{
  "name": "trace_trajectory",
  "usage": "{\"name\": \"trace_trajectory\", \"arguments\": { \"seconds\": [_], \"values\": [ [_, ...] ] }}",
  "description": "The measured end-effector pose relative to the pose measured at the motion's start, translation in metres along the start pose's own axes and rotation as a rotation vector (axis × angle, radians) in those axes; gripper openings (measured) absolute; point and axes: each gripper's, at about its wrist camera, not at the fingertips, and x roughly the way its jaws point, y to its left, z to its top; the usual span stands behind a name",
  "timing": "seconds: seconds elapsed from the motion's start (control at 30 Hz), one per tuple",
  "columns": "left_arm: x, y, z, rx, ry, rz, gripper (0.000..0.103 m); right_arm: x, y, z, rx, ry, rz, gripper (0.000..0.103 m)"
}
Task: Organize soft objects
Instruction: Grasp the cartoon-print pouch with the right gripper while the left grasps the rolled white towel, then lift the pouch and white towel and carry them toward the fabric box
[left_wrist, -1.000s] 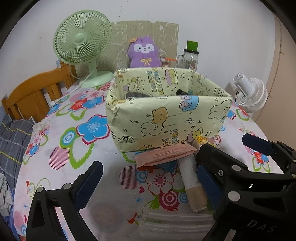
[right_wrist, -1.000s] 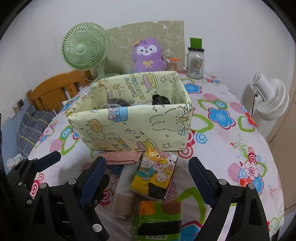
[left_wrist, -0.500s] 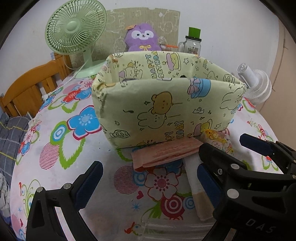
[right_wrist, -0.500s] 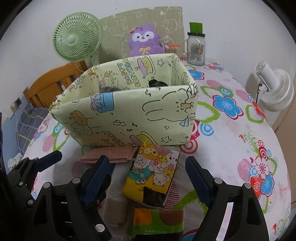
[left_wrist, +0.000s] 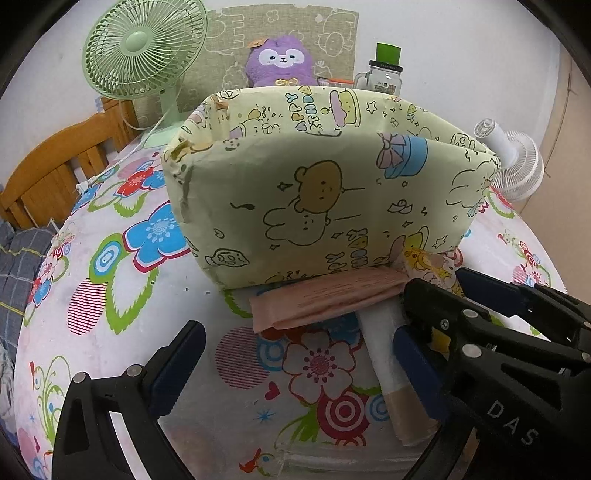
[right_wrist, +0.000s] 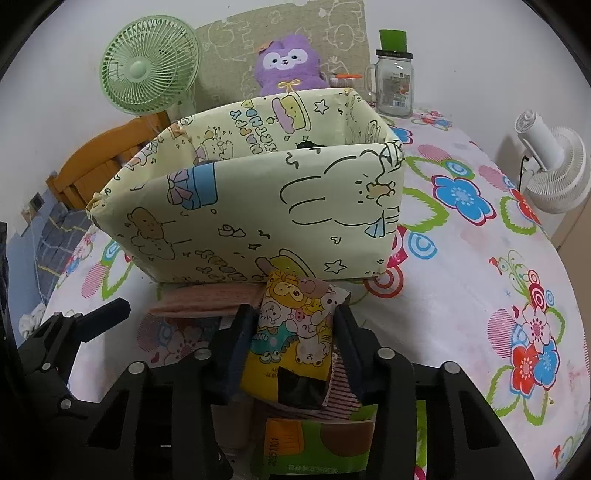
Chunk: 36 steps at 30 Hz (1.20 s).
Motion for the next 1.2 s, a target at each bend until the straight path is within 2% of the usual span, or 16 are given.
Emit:
{"name": "trace_trajectory", "arguments": {
  "seconds": [0.2,0.37,0.73,0.77,0.9,1.07,1.13,1.2],
  "values": [
    [-0.002,-0.004,-0.001,-0.015,0.006,-0.016,0.102,-0.007,-0.004,0.001,0.006,-0.017,-0.005,0.042],
    [-0.002,-0.015,-0.003,0.003,0.011,-0.026,0.091,-0.018,-0.012,0.001,0.016,-0.048,-0.023,0.042],
    [0.001,-0.029,-0.006,0.028,0.027,-0.025,0.076,-0.018,-0.023,-0.003,0.033,-0.045,-0.03,0.042],
    [0.001,-0.029,-0.006,0.029,0.028,-0.026,0.07,-0.018,-0.024,-0.004,0.034,-0.044,-0.03,0.042],
    [0.003,-0.036,-0.009,0.044,0.036,-0.043,0.061,-0.017,-0.026,-0.005,0.039,-0.041,-0.026,0.042],
    [0.002,-0.042,-0.01,0.074,0.033,-0.073,0.03,-0.018,-0.027,-0.006,0.045,-0.041,-0.018,0.042],
    [0.002,-0.043,-0.01,0.074,0.035,-0.081,0.022,-0.018,-0.026,-0.007,0.046,-0.04,-0.016,0.042],
    [0.002,-0.043,-0.01,0.068,0.039,-0.091,0.019,-0.018,-0.025,-0.008,0.045,-0.04,-0.015,0.042]
  ]
}}
